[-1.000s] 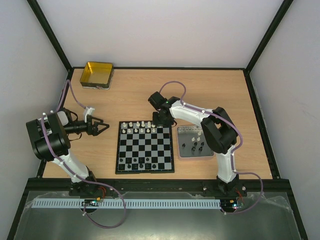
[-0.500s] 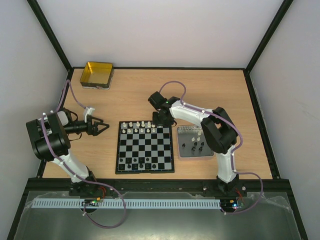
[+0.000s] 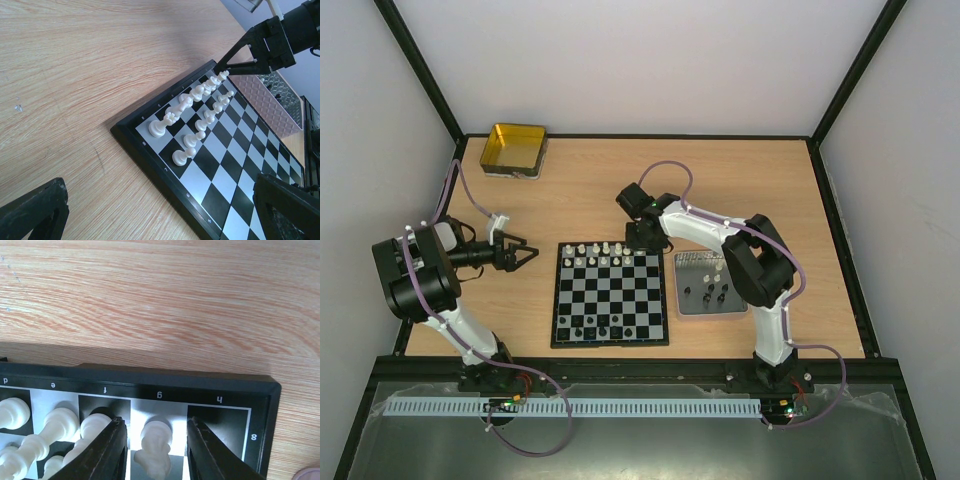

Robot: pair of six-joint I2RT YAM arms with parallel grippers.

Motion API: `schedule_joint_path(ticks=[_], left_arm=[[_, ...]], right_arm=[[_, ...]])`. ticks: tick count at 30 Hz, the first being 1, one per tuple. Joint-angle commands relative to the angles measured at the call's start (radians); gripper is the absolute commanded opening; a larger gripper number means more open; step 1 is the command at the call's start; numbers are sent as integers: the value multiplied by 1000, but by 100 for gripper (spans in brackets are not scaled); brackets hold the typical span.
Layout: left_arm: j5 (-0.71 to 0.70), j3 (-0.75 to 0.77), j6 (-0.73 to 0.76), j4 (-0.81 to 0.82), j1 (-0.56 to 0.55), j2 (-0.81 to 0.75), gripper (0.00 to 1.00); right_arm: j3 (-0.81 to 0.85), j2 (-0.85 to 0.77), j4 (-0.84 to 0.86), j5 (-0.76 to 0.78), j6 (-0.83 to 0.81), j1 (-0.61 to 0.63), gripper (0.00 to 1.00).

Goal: Set up the chess pieces on the board
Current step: Place the chess piece on the chessboard, then pick up the chess piece from the storage box.

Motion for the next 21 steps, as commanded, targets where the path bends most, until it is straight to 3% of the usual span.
schedule_joint_path(ticks=[1,12,21], left_arm=[[29,-6,19,-3,4,-14,100],[30,-6,20,-4,3,-16,100],[29,-7,22,-5,3,-16,100]], right_arm=[[8,-50,-15,73,13,-1,32],[-59,-266,-64,188,44,-186,33],[-372,-497,-54,188,142,-252,37]])
